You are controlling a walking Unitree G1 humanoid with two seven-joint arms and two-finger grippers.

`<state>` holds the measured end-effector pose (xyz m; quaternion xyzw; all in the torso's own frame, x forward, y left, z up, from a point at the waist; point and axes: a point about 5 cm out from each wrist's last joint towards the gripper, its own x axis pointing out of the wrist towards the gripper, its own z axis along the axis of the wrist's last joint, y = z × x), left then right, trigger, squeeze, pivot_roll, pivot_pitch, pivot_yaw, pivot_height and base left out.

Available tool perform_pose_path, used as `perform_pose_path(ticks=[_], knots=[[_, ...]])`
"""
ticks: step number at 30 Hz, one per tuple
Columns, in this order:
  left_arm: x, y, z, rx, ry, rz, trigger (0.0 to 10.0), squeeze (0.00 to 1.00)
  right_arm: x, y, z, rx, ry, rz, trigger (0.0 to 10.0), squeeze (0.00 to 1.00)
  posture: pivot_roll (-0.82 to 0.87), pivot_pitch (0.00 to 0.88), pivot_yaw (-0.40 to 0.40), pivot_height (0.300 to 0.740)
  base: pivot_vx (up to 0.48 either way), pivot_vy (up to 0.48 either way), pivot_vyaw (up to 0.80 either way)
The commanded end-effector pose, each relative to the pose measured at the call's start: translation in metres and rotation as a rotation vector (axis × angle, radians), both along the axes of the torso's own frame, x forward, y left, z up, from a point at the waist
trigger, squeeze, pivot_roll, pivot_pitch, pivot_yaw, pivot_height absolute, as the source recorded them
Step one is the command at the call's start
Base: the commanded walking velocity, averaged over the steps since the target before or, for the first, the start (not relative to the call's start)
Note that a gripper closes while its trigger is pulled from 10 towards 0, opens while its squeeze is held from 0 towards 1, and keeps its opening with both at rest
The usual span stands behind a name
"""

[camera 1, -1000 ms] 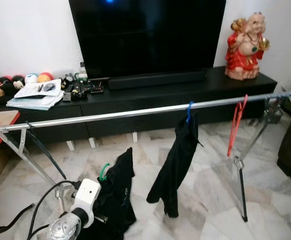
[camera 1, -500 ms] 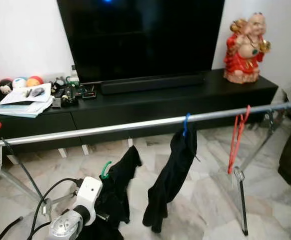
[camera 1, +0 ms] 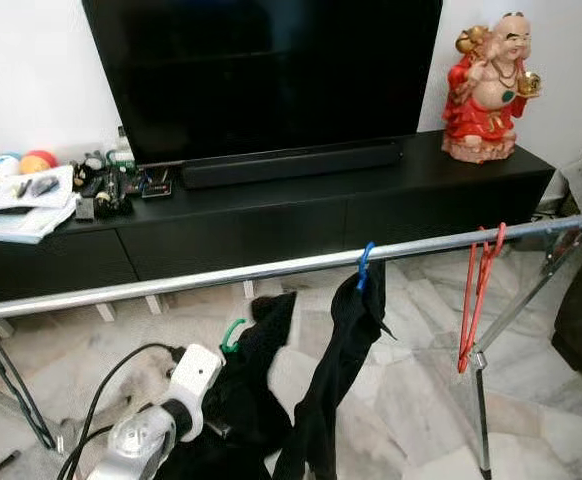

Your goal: Hang hanger

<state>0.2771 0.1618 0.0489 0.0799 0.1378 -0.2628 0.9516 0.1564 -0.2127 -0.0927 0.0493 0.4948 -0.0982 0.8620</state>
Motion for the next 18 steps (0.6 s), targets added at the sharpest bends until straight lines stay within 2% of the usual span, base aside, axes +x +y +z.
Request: perform_pose_path(ticks=[1, 7, 9, 10, 12, 13, 15, 18], knots=[[0.005, 0.005, 0.005, 0.025, -0.021, -0.001, 10.0, 0.00, -0.001, 0.007, -0.002, 0.020, 0.008, 0.004, 10.0, 0.00, 0.09, 0.000, 0.033, 0.740, 0.000, 0.000, 0.00], [0.022, -0.002, 0.017, 0.034, -0.063, -0.019, 10.0, 0.00, 0.000, 0.007, -0.001, 0.019, 0.006, 0.003, 10.0, 0.00, 0.09, 0.000, 0.033, 0.740, 0.000, 0.000, 0.00], [0.035, -0.009, 0.025, 0.044, -0.092, -0.026, 10.0, 0.00, 0.001, 0.007, -0.001, 0.019, 0.006, 0.004, 10.0, 0.00, 0.09, 0.000, 0.031, 0.740, 0.000, 0.000, 0.00], [0.036, -0.009, 0.026, 0.045, -0.094, -0.026, 10.0, 0.00, 0.001, 0.007, -0.001, 0.019, 0.006, 0.004, 10.0, 0.00, 0.09, 0.000, 0.031, 0.740, 0.000, 0.000, 0.00], [0.047, -0.011, 0.033, 0.048, -0.118, 0.010, 10.0, 0.00, 0.001, 0.007, -0.001, 0.019, 0.005, 0.004, 10.0, 0.00, 0.09, 0.000, 0.031, 0.740, 0.000, 0.000, 0.00], [0.047, -0.011, 0.033, 0.048, -0.118, 0.010, 10.0, 0.00, 0.001, 0.007, -0.001, 0.019, 0.005, 0.004, 10.0, 0.00, 0.09, 0.000, 0.031, 0.740, 0.000, 0.000, 0.00], [0.060, -0.012, 0.042, 0.036, -0.141, 0.082, 10.0, 0.00, 0.001, 0.007, -0.001, 0.018, 0.005, 0.004, 10.0, 0.00, 0.09, 0.000, 0.031, 0.740, 0.000, 0.000, 0.00], [0.069, -0.011, 0.045, 0.050, -0.140, 0.134, 10.0, 0.00, 0.002, 0.007, -0.001, 0.017, 0.006, 0.005, 10.0, 0.00, 0.08, 0.000, 0.028, 0.740, 0.000, 0.000, 0.00]])
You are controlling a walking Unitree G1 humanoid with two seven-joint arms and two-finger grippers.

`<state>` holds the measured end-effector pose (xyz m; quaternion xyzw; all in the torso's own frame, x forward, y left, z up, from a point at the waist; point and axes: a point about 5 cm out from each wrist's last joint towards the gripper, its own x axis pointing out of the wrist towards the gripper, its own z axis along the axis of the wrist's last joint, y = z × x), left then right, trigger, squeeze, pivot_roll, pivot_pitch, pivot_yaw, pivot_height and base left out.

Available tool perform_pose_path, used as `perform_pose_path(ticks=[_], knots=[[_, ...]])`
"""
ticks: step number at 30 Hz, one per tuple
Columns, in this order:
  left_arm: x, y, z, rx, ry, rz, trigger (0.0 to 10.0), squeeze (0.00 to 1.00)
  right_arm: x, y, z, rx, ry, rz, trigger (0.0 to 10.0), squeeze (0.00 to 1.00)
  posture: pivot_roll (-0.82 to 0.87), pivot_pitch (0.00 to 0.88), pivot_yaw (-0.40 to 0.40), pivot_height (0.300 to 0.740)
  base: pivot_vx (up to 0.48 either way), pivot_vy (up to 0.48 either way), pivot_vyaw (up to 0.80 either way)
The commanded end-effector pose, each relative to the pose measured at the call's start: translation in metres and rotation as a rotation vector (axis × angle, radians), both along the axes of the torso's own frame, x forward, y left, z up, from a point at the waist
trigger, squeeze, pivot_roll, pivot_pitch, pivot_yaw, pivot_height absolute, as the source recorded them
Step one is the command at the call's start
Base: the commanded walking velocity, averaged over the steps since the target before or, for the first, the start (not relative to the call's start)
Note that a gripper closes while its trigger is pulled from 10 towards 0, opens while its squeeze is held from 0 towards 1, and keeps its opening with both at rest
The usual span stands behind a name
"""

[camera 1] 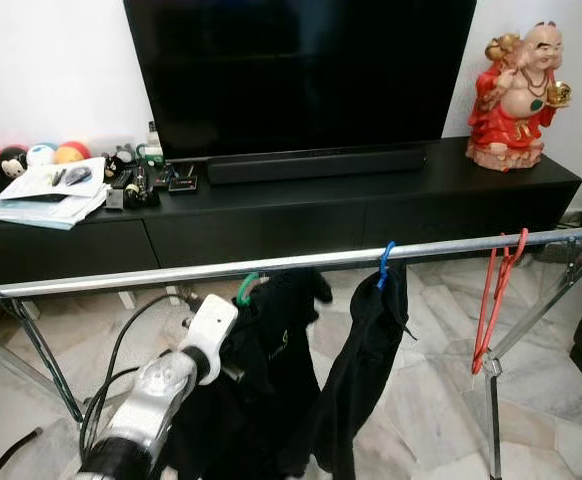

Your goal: Hang hanger

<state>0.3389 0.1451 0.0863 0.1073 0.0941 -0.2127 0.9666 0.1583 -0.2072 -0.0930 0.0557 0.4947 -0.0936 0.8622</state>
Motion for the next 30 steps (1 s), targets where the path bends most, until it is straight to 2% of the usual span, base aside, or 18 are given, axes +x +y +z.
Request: perform_pose_path(ticks=[1, 7, 13, 20, 30], knots=[[0.009, 0.006, 0.008, 0.008, -0.030, 0.053, 10.0, 0.00, 0.000, 0.001, 0.000, 0.001, 0.008, 0.005, 10.0, 0.00, 0.08, 0.000, 0.028, 0.740, 0.000, 0.000, 0.00], [0.016, 0.008, 0.009, 0.011, -0.006, 0.117, 10.0, 0.00, 0.001, 0.002, 0.000, 0.001, 0.008, 0.007, 10.0, 0.00, 0.08, 0.000, 0.027, 0.740, 0.000, 0.000, 0.00], [0.021, 0.018, 0.004, 0.012, 0.037, 0.237, 10.0, 0.00, 0.001, 0.002, 0.000, 0.003, 0.007, 0.006, 10.0, 0.00, 0.08, 0.000, 0.027, 0.740, 0.000, 0.000, 0.00], [0.020, 0.021, -0.003, 0.020, 0.088, 0.286, 10.0, 0.00, 0.000, 0.001, 0.000, 0.003, 0.011, 0.006, 10.0, 0.00, 0.08, 0.000, 0.028, 0.740, 0.000, 0.000, 0.00], [0.018, 0.017, -0.011, 0.001, 0.143, 0.301, 10.0, 0.00, -0.001, 0.003, -0.001, 0.008, 0.015, 0.006, 10.0, 0.00, 0.08, 0.000, 0.035, 0.740, 0.000, 0.000, 0.00]])
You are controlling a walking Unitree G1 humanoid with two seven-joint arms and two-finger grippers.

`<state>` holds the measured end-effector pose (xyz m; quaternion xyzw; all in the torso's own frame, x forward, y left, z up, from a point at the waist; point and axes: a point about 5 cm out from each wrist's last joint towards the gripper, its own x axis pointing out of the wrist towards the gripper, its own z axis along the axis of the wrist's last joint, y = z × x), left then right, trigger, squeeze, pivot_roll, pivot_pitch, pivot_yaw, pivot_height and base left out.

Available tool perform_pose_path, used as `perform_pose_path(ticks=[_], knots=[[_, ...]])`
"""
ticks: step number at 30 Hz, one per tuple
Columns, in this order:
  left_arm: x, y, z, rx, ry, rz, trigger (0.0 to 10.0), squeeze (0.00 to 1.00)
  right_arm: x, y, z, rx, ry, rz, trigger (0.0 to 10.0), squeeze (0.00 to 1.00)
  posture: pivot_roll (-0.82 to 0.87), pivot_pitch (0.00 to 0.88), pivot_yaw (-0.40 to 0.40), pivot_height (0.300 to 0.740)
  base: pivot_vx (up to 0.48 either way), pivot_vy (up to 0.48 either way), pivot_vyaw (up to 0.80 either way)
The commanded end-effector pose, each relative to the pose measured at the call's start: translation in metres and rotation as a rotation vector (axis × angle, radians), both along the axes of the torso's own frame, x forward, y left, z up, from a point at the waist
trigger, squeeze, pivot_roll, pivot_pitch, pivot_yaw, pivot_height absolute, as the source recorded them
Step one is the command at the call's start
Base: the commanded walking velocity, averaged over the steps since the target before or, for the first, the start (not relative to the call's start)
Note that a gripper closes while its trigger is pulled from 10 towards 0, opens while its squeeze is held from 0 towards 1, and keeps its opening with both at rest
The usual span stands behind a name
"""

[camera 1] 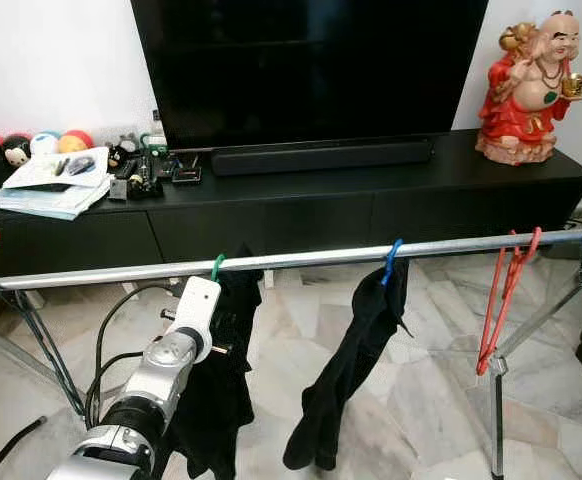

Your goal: Hang hanger

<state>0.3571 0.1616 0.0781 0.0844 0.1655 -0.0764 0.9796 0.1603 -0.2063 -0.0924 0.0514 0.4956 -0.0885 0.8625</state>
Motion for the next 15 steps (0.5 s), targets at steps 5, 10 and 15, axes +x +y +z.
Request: perform_pose_path(ticks=[5, 10, 15], knots=[[0.002, 0.000, -0.002, -0.034, 0.063, 0.045, 10.0, 0.00, -0.003, 0.005, -0.002, 0.014, 0.014, -0.006, 10.0, 0.00, 0.08, 0.000, 0.041, 0.740, 0.000, 0.000, 0.00], [-0.001, 0.002, -0.011, -0.025, 0.126, 0.051, 10.0, 0.00, -0.003, 0.007, -0.002, 0.018, 0.014, -0.009, 10.0, 0.00, 0.08, 0.000, 0.046, 0.740, 0.000, 0.000, 0.00], [-0.005, 0.004, -0.016, -0.027, 0.142, 0.059, 10.0, 0.00, -0.003, 0.008, -0.003, 0.018, 0.016, -0.010, 10.0, 0.00, 0.08, 0.000, 0.046, 0.740, 0.000, 0.000, 0.00]])
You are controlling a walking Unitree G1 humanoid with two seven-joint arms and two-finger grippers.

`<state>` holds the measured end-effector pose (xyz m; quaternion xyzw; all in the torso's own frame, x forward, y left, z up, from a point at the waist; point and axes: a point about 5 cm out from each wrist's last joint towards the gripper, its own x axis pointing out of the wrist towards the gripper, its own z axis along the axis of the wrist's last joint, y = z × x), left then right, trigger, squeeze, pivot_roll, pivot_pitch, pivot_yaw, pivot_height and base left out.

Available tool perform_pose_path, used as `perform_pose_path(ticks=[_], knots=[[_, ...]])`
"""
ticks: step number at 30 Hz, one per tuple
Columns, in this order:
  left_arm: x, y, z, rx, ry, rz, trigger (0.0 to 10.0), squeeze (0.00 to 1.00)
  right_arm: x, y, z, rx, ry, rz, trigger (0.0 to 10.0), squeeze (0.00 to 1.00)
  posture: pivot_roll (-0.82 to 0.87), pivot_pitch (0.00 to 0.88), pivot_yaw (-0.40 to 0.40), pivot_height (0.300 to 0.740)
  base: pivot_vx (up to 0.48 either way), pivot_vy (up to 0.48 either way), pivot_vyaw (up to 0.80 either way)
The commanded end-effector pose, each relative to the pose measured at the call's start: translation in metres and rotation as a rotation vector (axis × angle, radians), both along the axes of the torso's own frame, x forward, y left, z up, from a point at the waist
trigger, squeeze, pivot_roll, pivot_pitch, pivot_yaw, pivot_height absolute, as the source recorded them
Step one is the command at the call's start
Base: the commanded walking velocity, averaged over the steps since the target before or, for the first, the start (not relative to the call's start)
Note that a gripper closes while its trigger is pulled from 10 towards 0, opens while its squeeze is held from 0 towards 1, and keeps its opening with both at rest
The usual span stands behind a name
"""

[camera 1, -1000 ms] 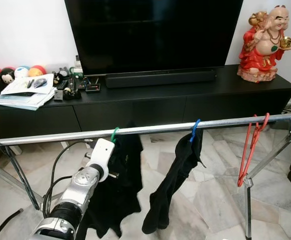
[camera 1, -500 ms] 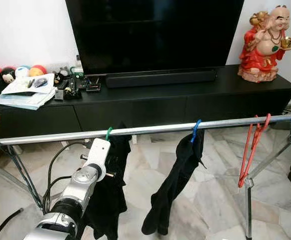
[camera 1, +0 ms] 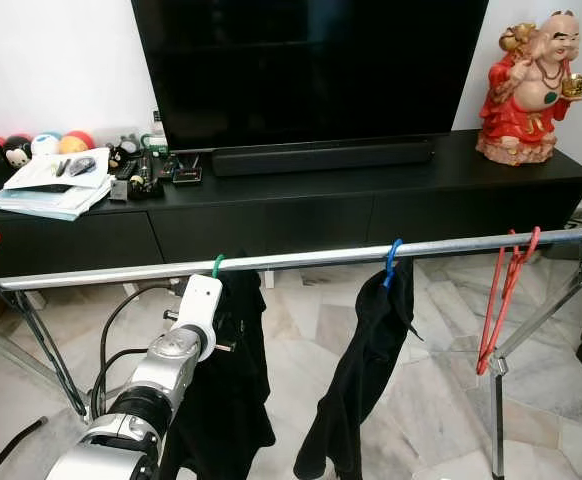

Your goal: Hang hanger

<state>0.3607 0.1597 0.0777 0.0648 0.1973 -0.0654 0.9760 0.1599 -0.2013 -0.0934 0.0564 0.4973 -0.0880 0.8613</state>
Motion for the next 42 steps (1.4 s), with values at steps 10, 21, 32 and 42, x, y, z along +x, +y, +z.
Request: perform_pose_path(ticks=[10, 21, 32, 42], knots=[[-0.008, 0.005, -0.013, -0.024, 0.056, 0.040, 10.0, 0.75, -0.004, 0.000, -0.002, 0.006, 0.015, -0.003, 10.0, 0.00, 0.08, 0.001, 0.039, 0.740, 0.000, 0.000, 0.00], [-0.005, 0.003, -0.006, -0.055, -0.007, 0.028, 10.0, 0.71, -0.004, 0.001, -0.002, 0.007, 0.016, -0.004, 10.0, 0.00, 0.08, 0.006, 0.044, 0.740, 0.000, 0.000, 0.00], [-0.016, 0.025, 0.011, -0.133, -0.192, -0.008, 10.0, 0.71, -0.005, 0.003, -0.003, 0.011, 0.018, -0.008, 10.0, 0.00, 0.09, 0.013, 0.049, 0.740, 0.000, 0.000, 0.00], [-0.066, 0.049, 0.021, -0.097, -0.275, -0.151, 10.0, 0.66, -0.008, 0.001, -0.003, 0.009, 0.024, -0.002, 10.0, 0.00, 0.10, 0.019, 0.043, 0.740, 0.000, 0.000, 0.00]])
